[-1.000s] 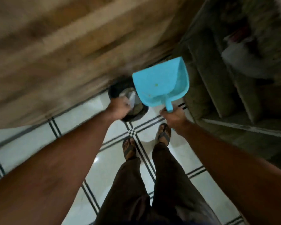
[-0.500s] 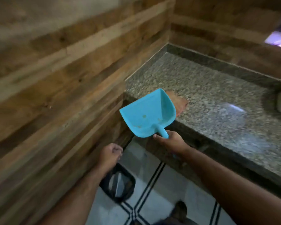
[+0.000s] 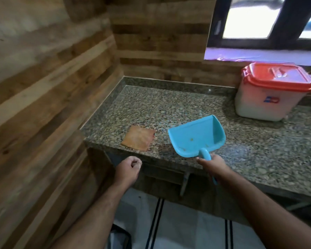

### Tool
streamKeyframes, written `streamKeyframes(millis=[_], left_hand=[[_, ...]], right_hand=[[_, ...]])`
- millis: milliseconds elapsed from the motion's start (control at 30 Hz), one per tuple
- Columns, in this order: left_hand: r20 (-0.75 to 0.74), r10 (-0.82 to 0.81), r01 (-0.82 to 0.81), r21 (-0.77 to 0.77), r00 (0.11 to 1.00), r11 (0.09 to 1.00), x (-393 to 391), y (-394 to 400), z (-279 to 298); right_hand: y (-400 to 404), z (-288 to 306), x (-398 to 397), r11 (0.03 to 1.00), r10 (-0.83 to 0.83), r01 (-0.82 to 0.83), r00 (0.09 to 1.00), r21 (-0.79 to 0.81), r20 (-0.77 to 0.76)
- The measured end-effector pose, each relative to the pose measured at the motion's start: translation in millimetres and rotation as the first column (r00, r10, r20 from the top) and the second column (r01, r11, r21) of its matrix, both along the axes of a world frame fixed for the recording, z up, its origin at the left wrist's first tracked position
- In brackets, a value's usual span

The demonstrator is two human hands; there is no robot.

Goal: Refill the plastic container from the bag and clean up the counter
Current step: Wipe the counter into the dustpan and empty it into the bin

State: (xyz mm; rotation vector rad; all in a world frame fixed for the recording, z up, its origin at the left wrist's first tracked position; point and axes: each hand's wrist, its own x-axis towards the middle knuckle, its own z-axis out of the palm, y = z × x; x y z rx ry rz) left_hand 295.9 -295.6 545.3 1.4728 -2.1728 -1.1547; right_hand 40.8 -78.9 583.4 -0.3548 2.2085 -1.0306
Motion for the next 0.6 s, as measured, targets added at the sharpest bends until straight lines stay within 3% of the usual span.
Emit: streamKeyframes(millis=[367, 500, 600], left_hand=[[0.131, 0.086, -0.062, -0.179, 0.988, 0.982, -123.0, -40.7, -27.5], [0.265, 0.103, -0.043, -0.222, 0.959, 0.974, -158.4, -86.4, -45.2], [0.479, 0.066, 0.031, -0.190, 0.875, 0.981, -178.1, -122.9, -80.4]], right_hand=[[34.6, -58.9, -86.6, 0.992, -0.085, 0.073, 0.990, 0.104, 0.113], [23.3, -69.2, -119.6, 0.987, -0.114, 0.098, 0.986, 0.127, 0.121], [9.3, -66.4, -139.8, 0.981, -0.149, 0.133, 0.982, 0.142, 0.113]])
